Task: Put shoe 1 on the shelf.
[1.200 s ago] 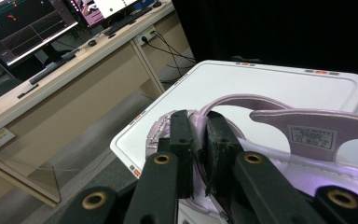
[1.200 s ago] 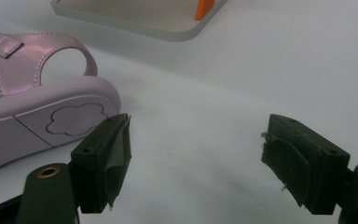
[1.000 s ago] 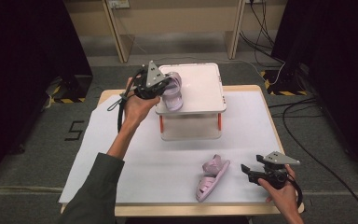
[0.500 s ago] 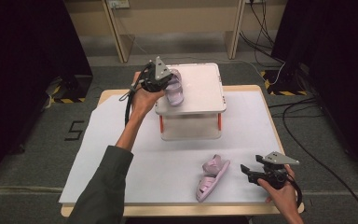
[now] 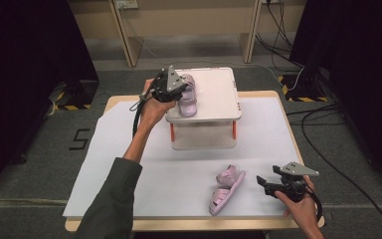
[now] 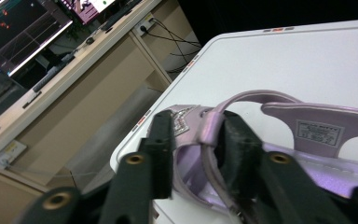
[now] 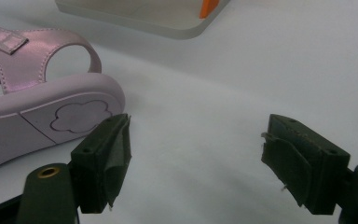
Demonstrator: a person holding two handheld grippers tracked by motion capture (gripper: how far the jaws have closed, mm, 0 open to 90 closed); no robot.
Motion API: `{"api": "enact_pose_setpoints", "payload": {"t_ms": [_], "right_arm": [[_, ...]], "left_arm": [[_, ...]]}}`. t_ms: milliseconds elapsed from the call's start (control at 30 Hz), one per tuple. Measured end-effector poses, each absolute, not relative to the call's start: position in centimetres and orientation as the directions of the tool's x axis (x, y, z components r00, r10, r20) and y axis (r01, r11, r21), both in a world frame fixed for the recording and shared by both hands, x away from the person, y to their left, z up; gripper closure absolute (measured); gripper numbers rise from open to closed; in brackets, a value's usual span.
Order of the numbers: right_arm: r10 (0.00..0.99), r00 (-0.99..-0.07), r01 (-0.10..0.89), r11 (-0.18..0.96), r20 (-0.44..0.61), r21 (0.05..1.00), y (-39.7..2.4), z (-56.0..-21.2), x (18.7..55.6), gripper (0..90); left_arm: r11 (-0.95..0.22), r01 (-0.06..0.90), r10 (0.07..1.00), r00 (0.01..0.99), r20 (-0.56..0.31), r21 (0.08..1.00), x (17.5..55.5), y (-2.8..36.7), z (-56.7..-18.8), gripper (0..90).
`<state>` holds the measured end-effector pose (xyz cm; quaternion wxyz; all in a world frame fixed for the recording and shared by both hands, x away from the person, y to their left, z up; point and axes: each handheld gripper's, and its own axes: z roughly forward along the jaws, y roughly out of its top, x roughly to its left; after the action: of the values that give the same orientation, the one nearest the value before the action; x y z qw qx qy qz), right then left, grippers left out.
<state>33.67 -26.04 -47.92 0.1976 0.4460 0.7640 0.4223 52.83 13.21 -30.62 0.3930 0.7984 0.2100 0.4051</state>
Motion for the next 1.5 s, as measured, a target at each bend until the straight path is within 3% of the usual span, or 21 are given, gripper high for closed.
{"api": "enact_pose_setpoints", "payload": {"t_ms": [100, 233, 467, 600, 933, 1200, 1500], "right_arm": [[0.848, -0.526, 0.512, 0.250, 0.069, 0.822, -26.1, -48.0, 33.7, 23.6], [0.849, -0.524, 0.513, 0.247, 0.072, 0.822, -26.0, -47.9, 33.7, 23.6], [0.850, -0.522, 0.514, 0.245, 0.073, 0.822, -26.1, -47.9, 33.7, 23.6], [0.851, -0.521, 0.516, 0.247, 0.072, 0.820, -26.1, -47.9, 33.7, 23.7], [0.851, -0.520, 0.515, 0.247, 0.070, 0.821, -26.1, -48.0, 33.7, 23.7], [0.852, -0.518, 0.520, 0.243, 0.076, 0.819, -26.0, -48.0, 33.8, 23.8], [0.855, -0.514, 0.517, 0.237, 0.077, 0.823, -26.2, -47.9, 33.8, 23.9]], "left_arm": [[-0.546, 0.064, 0.712, 0.562, 0.421, 0.836, 52.6, 13.5, -30.3, 43.6], [-0.481, 0.105, 0.751, 0.562, 0.347, 0.871, 51.8, 13.9, -29.7, 31.2], [-0.339, 0.188, 0.802, 0.569, 0.179, 0.922, 49.8, 14.8, -28.8, 22.1], [-0.302, 0.224, 0.812, 0.570, 0.127, 0.927, 48.4, 15.5, -29.0, 17.8], [-0.265, 0.211, 0.780, 0.621, 0.080, 0.941, 43.7, 16.5, -30.9, 16.9], [-0.182, 0.264, 0.761, 0.648, -0.034, 0.947, 40.0, 17.6, -34.6, 16.5], [-0.160, 0.302, 0.768, 0.637, -0.074, 0.940, 37.2, 19.7, -38.4, 16.5]]}}
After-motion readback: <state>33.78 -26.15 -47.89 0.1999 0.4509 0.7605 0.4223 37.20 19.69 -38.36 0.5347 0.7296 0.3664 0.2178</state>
